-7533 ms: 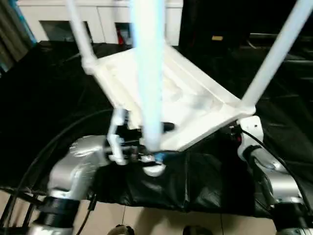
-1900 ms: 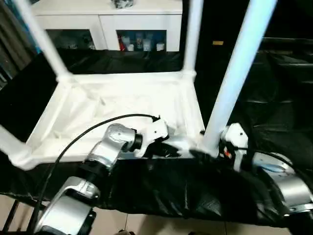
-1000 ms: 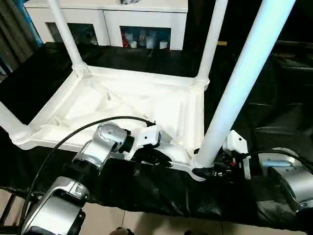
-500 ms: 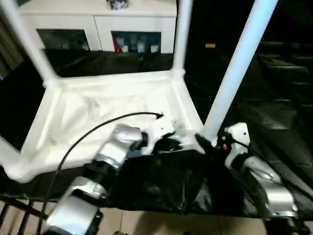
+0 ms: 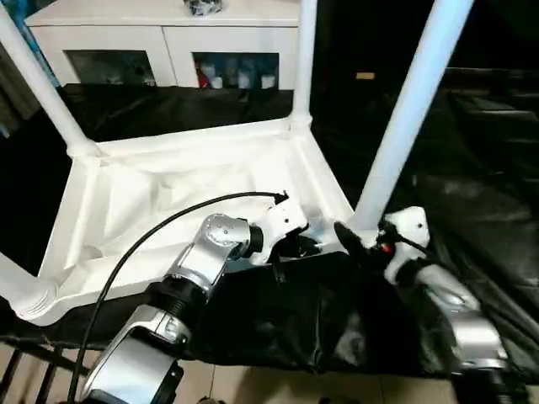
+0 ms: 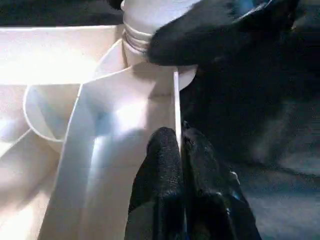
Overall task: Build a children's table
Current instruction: Rotate leg to tighten
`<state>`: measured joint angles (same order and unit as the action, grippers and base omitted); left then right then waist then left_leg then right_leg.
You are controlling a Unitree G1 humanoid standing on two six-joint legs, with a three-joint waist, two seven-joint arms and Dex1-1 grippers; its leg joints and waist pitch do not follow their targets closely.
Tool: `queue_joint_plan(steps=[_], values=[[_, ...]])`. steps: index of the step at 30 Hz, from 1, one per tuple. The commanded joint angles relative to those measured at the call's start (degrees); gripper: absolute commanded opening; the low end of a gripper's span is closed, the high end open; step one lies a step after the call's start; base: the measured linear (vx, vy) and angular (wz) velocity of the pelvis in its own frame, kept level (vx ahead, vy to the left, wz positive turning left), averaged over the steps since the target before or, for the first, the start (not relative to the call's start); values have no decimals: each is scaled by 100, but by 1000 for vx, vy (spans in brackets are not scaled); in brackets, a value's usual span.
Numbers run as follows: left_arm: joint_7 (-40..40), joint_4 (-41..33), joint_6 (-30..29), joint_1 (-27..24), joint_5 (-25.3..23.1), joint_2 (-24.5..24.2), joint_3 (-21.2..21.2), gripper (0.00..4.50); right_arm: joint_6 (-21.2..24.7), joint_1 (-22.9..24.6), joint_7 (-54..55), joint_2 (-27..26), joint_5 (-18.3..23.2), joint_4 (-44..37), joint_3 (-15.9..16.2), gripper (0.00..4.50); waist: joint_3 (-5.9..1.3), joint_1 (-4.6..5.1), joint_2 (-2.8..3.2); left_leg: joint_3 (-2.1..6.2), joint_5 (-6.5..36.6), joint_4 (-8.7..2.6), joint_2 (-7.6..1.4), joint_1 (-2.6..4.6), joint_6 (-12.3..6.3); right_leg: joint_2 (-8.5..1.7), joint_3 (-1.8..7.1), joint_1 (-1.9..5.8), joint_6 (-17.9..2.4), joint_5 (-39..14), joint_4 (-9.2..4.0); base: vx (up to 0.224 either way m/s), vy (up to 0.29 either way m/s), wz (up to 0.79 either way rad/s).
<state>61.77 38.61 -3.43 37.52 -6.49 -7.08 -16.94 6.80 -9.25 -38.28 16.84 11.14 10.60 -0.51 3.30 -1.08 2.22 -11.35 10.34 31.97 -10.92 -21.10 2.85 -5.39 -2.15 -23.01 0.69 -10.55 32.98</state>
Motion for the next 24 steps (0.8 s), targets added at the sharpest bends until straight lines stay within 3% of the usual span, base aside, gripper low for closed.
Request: queue_joint_plan(steps=[1, 5, 9, 14, 17, 18, 19, 24], values=[[526, 123, 180, -192, 188, 51, -319, 0, 92, -28, -734, 33, 282, -446, 424, 391, -238, -29, -153, 68, 1293, -331, -186, -2, -645, -241, 180, 237, -1225, -1156, -420, 0, 0, 0], [1111, -6, 350, -161, 326, -214, -311, 0, 317, 129, -1649, 659, 499, -733, 570, 391, -234, -140, -136, 44, 958, -302, -218, 20, -821, -244, 174, 225, -1410, -800, -365, 0, 0, 0], [1679, -43, 491, -93, 402, -446, -332, 0, 683, 191, -2514, 1215, 753, -986, 714, 376, -211, -169, -156, 45, 1103, -325, -234, 18, -748, -240, 160, 229, -1387, -1106, -375, 0, 0, 0], [2055, -69, 525, -60, 478, -569, -365, 0, 1052, 108, -3037, 1532, 913, -1059, 871, 346, -202, -209, -142, 47, 1230, -343, -254, 47, -611, -246, 171, 213, -1373, -1343, -387, 0, 0, 0], [2263, -69, 538, -30, 540, -636, -384, 0, 1301, 18, -3340, 1706, 1001, -1059, 1015, 320, -220, -233, -147, 42, 1058, -319, -250, 39, -630, -248, 169, 227, -1459, -1010, -338, 0, 0, 0], [2305, -65, 529, -17, 554, -649, -389, 0, 1367, -8, -3433, 1757, 1012, -1043, 1069, 314, -215, -235, -200, 31, 982, -310, -251, 36, -660, -247, 172, 227, -1487, -887, -332, 0, 0, 0], [2305, -65, 529, -17, 554, -649, -389, 0, 1367, -8, -3433, 1757, 1012, -1043, 1069, 314, -223, -249, -179, 36, 947, -303, -251, 37, -669, -251, 172, 229, -1511, -836, -310, 0, 0, 0], [2380, -30, 509, -2, 576, -657, -365, 0, 1489, -43, -3586, 1814, 1052, -1039, 1152, 267, -210, -265, -185, 35, 932, -302, -248, 34, -674, -262, 167, 231, -1514, -933, -325, 0, 0, 0]])
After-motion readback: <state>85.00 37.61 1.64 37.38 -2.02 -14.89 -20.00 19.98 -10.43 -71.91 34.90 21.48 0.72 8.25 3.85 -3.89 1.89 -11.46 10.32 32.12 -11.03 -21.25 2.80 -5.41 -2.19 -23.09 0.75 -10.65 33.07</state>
